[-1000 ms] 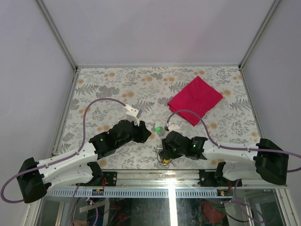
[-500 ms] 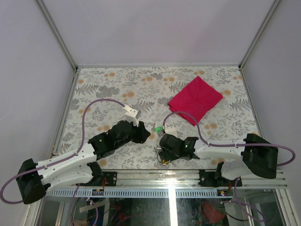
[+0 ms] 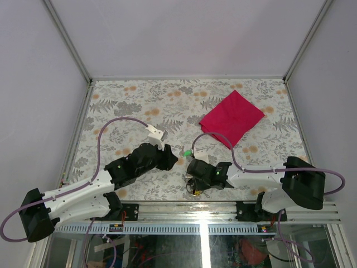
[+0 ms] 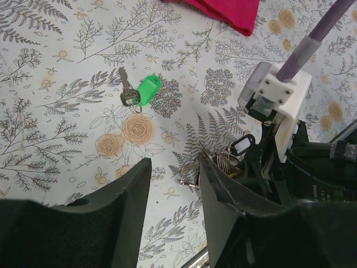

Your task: Put the keys on the keyring

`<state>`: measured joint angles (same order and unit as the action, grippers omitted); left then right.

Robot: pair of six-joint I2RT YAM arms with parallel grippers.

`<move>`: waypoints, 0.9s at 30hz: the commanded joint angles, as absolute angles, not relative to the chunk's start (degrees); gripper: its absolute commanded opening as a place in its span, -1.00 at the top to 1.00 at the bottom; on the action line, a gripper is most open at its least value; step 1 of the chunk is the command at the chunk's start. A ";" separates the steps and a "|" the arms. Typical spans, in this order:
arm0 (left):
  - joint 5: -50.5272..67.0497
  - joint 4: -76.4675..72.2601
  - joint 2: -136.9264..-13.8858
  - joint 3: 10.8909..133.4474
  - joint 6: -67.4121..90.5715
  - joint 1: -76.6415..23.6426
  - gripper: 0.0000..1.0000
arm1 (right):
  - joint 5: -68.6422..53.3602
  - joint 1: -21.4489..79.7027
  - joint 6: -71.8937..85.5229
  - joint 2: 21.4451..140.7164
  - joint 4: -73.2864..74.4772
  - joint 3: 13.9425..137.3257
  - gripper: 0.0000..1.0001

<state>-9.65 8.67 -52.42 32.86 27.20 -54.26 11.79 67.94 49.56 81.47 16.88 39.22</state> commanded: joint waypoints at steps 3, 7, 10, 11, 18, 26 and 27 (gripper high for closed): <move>-10.06 7.32 -52.29 33.13 26.26 -53.95 0.16 | 15.48 68.49 49.71 77.99 17.92 40.49 0.63; -8.95 6.78 -51.76 33.48 25.34 -53.97 0.16 | 15.06 68.47 47.96 73.28 18.25 41.39 0.88; -6.80 5.58 -50.53 33.45 24.07 -53.92 0.16 | 15.11 68.39 45.84 70.13 19.12 42.98 0.99; -5.74 4.71 -49.83 33.21 23.57 -53.92 0.16 | 14.60 68.38 44.67 69.22 19.06 43.33 1.00; 0.90 -1.30 -43.52 30.85 20.81 -53.89 0.16 | 10.59 65.51 37.77 64.44 20.10 45.56 1.00; 4.27 -6.23 -39.24 28.54 20.48 -53.90 0.16 | 11.71 62.07 35.28 52.41 7.40 39.40 1.00; 4.81 -6.46 -38.98 28.52 20.03 -53.89 0.16 | 12.26 62.11 34.80 50.83 6.18 38.96 1.00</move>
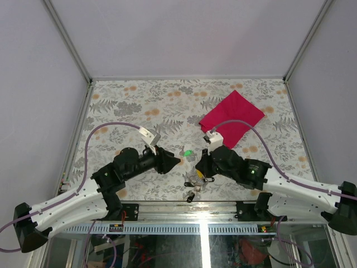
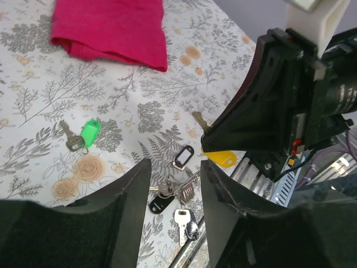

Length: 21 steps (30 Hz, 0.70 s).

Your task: Put the keys on the keyring

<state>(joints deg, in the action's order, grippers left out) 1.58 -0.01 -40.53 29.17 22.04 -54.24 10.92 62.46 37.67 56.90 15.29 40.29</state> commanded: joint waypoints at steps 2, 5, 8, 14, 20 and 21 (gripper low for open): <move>5.58 -7.21 -38.53 28.70 18.82 -53.89 0.15 | 12.49 62.13 33.50 48.24 3.66 38.57 1.00; 5.88 -8.41 -38.32 29.90 16.31 -53.89 0.03 | 12.60 62.06 31.03 44.97 0.89 38.92 1.00; 6.81 -9.33 -39.21 31.95 12.70 -53.88 -0.08 | 13.14 62.11 30.01 42.23 -2.12 39.24 1.00; 11.23 -11.71 -43.86 37.31 4.88 -53.89 -0.21 | 13.10 62.09 30.47 40.28 -7.75 41.04 1.00; 14.85 -13.09 -47.05 42.61 0.20 -53.97 -0.30 | 12.56 62.07 31.25 40.63 -8.69 45.00 1.00; 15.41 -13.17 -47.24 43.09 -0.52 -53.97 -0.30 | 12.57 62.09 31.43 40.56 -9.04 45.34 1.00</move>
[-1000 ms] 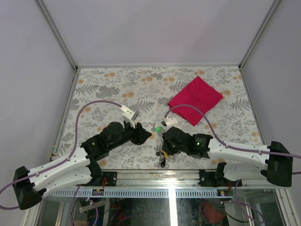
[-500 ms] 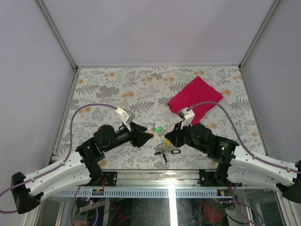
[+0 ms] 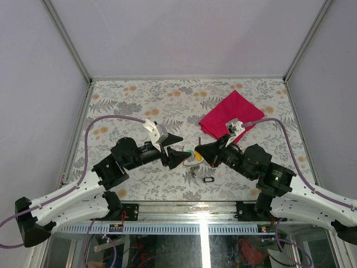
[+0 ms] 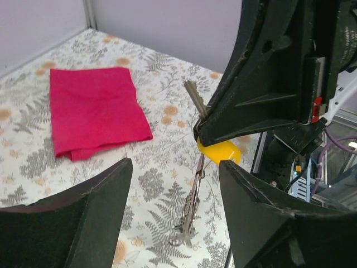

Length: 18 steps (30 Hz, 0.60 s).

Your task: Put the keys on the keyring

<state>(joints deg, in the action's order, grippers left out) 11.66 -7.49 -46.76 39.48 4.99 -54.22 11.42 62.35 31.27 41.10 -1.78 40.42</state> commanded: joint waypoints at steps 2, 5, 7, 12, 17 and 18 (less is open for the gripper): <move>16.42 -12.88 -47.55 43.93 -1.73 -53.93 -0.30 | 12.48 62.05 31.98 40.15 -9.73 45.83 1.00; 18.34 -11.61 -47.65 44.74 -2.44 -54.04 -0.29 | 12.33 62.10 32.97 39.28 -11.42 45.65 1.00; 19.94 -11.07 -47.40 44.80 -2.24 -53.97 -0.28 | 11.93 62.08 33.28 38.68 -12.31 45.38 1.00; 22.74 -10.74 -47.01 44.53 -1.35 -53.97 -0.27 | 10.34 62.05 33.71 38.14 -13.57 45.20 1.00; 22.28 -10.13 -48.79 45.79 -1.71 -53.99 -0.25 | 8.30 62.06 34.36 38.57 -14.94 45.61 1.00; 22.36 -9.88 -49.21 46.22 -1.83 -53.97 -0.24 | 8.00 62.13 34.43 38.72 -14.94 45.81 1.00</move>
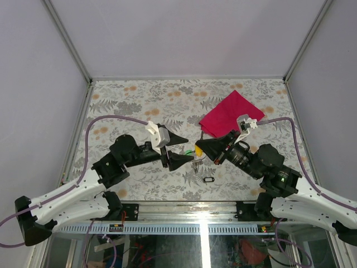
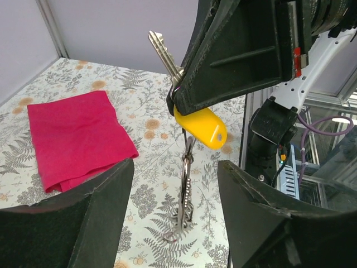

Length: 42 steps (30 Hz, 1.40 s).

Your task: Put the keys on the keyring

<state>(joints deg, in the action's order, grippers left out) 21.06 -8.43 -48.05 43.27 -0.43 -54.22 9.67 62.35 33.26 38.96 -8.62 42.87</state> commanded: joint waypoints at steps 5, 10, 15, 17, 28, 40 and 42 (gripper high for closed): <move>22.94 -9.56 -51.19 47.98 -2.05 -54.02 -0.12 | 6.80 62.10 35.38 39.07 -15.50 45.85 1.00; 23.75 -8.73 -52.66 49.18 -2.28 -53.97 0.13 | 6.25 62.08 36.30 38.98 -16.38 45.55 1.00; 24.76 -8.50 -53.15 49.47 -1.72 -54.01 0.28 | 5.91 62.09 36.74 38.94 -16.79 45.51 1.00; 25.21 -8.52 -53.25 49.71 -1.44 -54.01 0.41 | 5.81 62.06 36.76 39.02 -16.64 45.61 1.00; 21.88 -2.56 -53.57 53.51 -2.16 -54.03 1.00 | 7.19 62.09 34.26 36.65 -13.88 44.99 0.72; 9.27 9.20 -52.00 57.00 -16.62 -54.07 1.00 | 13.74 62.10 24.09 30.57 -2.14 46.03 -0.01; 7.36 9.50 -51.50 56.79 -19.63 -54.07 1.00 | 15.13 62.07 22.58 29.88 -0.37 46.26 -0.03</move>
<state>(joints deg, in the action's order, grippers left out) 13.06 9.15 -53.36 54.92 -11.90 -54.26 10.48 62.17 27.75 31.24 -3.49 43.44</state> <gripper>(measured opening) 0.036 0.506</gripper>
